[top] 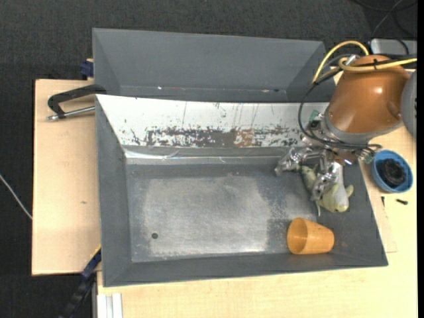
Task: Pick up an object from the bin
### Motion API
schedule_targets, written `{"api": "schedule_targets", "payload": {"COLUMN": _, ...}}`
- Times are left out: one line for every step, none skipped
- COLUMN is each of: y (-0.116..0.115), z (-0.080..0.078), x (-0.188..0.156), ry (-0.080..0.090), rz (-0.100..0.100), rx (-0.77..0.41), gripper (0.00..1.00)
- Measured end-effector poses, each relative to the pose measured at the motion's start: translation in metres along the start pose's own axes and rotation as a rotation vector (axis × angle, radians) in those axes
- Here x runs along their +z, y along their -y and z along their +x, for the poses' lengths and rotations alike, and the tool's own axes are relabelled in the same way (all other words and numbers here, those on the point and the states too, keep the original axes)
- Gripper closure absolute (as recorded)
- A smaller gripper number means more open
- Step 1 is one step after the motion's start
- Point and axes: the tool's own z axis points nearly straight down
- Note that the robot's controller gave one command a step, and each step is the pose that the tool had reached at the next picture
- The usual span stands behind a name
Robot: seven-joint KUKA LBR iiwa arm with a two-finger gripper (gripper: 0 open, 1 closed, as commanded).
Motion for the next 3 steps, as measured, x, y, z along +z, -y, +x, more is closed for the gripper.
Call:
{"api": "schedule_targets", "payload": {"y": 0.009, "z": 0.018, "x": -0.023, "ry": -0.003, "rz": 0.013, "rx": -0.033, "gripper": 0.0}}
{"api": "schedule_targets", "payload": {"y": 0.01, "z": 0.02, "x": -0.023, "ry": -0.009, "rz": 0.012, "rx": -0.033, "gripper": 1.0}}
{"api": "schedule_targets", "payload": {"y": -0.019, "z": 0.035, "x": -0.162, "ry": -0.01, "rz": 0.021, "rx": -0.242, "gripper": 1.0}}
